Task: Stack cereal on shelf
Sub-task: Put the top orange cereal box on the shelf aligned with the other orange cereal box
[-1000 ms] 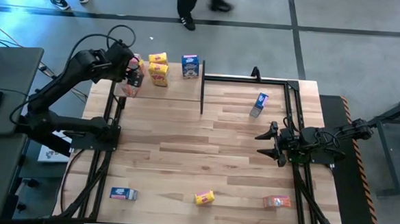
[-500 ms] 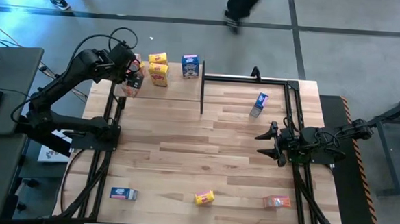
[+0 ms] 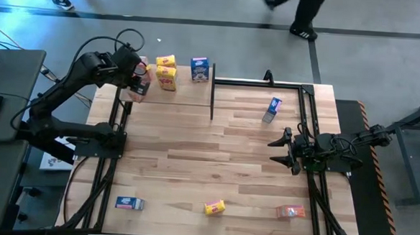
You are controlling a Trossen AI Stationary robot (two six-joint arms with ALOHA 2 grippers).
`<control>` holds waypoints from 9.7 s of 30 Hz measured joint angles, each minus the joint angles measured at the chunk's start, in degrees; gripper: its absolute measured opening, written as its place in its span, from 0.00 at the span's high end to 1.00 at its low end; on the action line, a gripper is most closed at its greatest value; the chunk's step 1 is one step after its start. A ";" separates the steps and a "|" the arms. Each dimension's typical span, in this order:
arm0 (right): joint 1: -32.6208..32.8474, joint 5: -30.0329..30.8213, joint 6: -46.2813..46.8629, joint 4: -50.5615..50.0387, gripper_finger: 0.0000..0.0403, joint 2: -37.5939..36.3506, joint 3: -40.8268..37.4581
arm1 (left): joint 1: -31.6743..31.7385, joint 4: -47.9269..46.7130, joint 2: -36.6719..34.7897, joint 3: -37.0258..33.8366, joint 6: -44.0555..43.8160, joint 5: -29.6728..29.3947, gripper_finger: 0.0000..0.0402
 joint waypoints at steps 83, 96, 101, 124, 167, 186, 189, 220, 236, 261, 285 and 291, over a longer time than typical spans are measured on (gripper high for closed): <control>0.00 -0.01 0.00 0.00 0.36 -0.01 0.01 | 14.25 4.90 1.35 0.16 56.72 18.10 0.59; 0.02 0.00 0.00 0.00 0.36 -0.01 0.01 | 14.23 4.90 1.32 0.16 55.90 16.00 0.43; 0.01 0.00 0.00 0.00 0.36 0.00 0.01 | 14.23 5.22 0.43 0.16 54.23 13.80 0.41; 0.02 0.00 0.00 0.00 0.36 -0.01 0.01 | 12.70 6.64 -12.83 0.16 44.01 15.65 0.41; -0.01 0.00 0.01 0.00 0.36 0.01 0.00 | 2.80 7.16 -8.11 -13.44 24.75 12.75 0.41; 0.01 0.00 0.00 0.00 0.36 0.01 0.01 | 2.81 7.71 -8.14 -13.74 25.52 7.65 0.42; 0.00 0.00 0.00 0.00 0.36 0.01 0.00 | 2.80 7.12 -8.14 -13.76 24.41 7.67 0.42; 0.01 -0.01 0.01 0.00 0.36 -0.01 0.01 | 2.89 7.46 -8.14 -17.28 25.87 1.22 0.42; 0.00 -0.01 0.01 0.00 0.36 0.00 0.00 | 2.81 4.75 -9.30 -17.26 22.22 10.64 0.42; 0.00 -0.01 0.00 0.00 0.36 0.00 0.01 | 0.24 9.24 -6.26 -17.24 21.76 7.34 0.42; -0.01 0.00 0.00 0.00 0.36 0.01 0.00 | 0.57 7.85 -6.26 -17.24 22.84 3.78 0.42; -0.01 0.00 0.00 0.00 0.36 -0.01 0.01 | 0.69 6.34 -6.26 -17.24 22.86 2.98 0.42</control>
